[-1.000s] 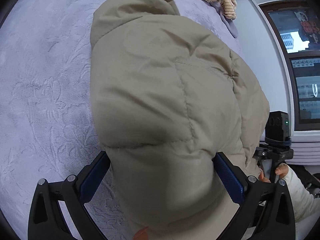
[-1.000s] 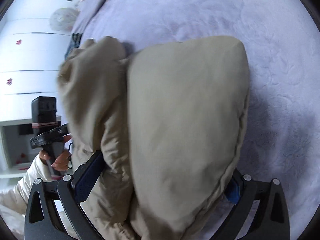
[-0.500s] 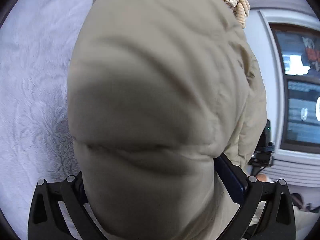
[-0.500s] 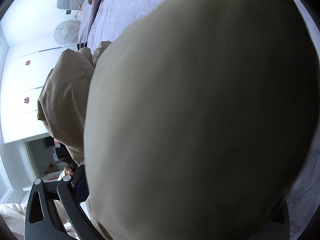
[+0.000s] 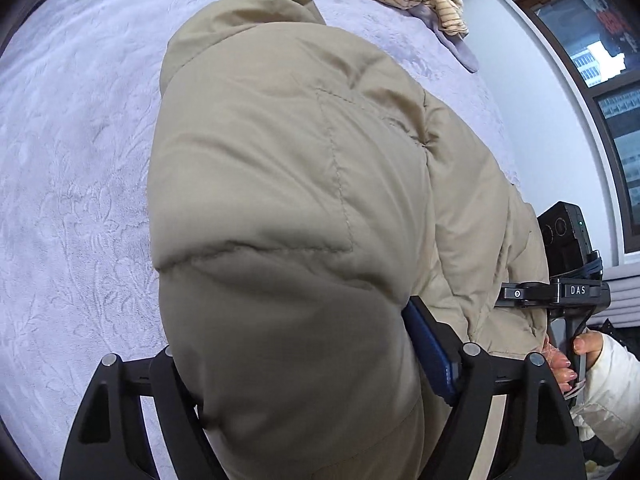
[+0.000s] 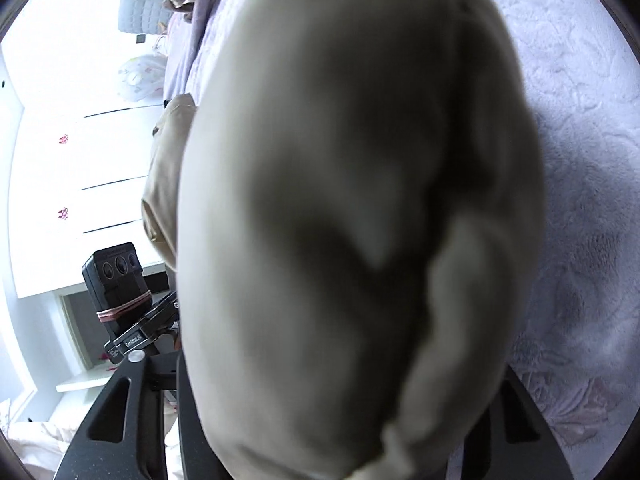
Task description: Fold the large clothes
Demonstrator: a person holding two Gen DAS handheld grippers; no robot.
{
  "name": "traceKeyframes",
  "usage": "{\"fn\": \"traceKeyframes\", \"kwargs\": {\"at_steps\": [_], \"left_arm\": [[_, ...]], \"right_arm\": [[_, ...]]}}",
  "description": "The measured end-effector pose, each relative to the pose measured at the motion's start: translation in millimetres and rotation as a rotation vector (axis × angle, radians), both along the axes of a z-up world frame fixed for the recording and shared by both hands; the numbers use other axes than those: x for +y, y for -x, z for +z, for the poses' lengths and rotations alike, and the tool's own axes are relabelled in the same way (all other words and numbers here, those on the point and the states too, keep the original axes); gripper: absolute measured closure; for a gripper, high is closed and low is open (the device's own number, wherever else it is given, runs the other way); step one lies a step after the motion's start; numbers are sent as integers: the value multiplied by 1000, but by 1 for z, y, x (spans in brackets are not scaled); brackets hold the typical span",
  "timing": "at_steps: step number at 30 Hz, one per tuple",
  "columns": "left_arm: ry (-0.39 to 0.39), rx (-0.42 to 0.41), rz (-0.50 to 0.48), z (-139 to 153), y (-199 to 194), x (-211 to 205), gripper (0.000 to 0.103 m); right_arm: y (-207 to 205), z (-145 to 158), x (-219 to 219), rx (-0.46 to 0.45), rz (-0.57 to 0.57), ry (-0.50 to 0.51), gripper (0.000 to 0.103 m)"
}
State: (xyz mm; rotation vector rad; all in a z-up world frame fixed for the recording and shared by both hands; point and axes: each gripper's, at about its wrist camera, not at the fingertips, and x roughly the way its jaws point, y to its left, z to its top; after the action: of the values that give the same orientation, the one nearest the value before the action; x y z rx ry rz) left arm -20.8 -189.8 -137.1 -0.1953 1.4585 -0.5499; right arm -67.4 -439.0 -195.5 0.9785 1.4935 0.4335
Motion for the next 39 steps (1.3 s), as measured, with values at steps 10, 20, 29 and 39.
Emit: {"fn": "traceKeyframes", "kwargs": {"at_steps": [10,20,29,39], "left_arm": [[47,-57,-17,33,6,41,22],[68,-91,-26,43,-52,131,22],[12,-136,123,39,-127,248,22],[-110,-118,206,-30,-177,269,21]], "right_arm": [[-7,15,22,-39,-37,-17,50],[-31,25,98,-97,-70,18,50],[-103,11,192,-139,-10,-9,50],[-161,-30,216,-87,45,103,47]]}}
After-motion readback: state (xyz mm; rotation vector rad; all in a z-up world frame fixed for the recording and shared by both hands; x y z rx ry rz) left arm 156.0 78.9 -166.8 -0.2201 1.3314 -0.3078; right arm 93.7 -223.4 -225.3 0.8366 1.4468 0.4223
